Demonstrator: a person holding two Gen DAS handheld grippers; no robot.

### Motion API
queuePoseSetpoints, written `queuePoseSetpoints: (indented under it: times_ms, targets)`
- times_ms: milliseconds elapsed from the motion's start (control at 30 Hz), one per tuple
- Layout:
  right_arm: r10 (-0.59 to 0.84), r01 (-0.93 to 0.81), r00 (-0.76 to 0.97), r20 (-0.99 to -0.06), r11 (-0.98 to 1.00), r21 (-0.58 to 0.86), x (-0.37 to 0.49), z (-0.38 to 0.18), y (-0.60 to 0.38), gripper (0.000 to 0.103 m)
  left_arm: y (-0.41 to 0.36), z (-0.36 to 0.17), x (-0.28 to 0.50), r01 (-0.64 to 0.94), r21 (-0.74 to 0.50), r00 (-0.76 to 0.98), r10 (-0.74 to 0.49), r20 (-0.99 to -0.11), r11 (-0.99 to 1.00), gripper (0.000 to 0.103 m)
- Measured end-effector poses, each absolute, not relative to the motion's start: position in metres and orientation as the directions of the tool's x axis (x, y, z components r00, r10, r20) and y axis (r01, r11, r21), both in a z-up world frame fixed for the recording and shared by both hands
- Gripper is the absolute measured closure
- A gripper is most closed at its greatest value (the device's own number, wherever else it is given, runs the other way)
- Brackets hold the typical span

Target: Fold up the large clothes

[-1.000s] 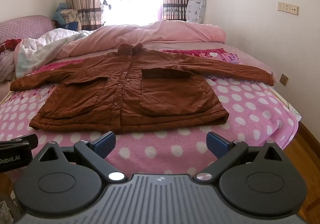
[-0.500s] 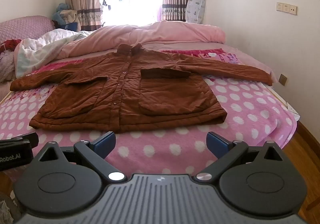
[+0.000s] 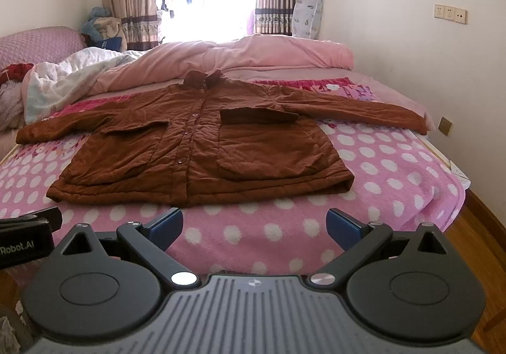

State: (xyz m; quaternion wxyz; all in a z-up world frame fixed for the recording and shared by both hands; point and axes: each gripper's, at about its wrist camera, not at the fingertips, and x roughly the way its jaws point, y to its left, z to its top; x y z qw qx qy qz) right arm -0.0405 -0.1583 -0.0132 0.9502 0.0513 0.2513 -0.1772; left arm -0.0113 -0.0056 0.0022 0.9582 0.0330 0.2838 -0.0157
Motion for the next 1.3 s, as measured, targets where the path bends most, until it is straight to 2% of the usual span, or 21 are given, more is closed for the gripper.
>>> queuePoseSetpoints:
  times_ms: [1300]
  targets:
    - [-0.315,0.366,0.812,-0.491,0.931,0.007,-0.0453,-0.0127,-0.1586,0.0,-0.0074,0.0033,-0.0128,0.058,0.055,0.845,-0.019,-0.535,0.997,0.0]
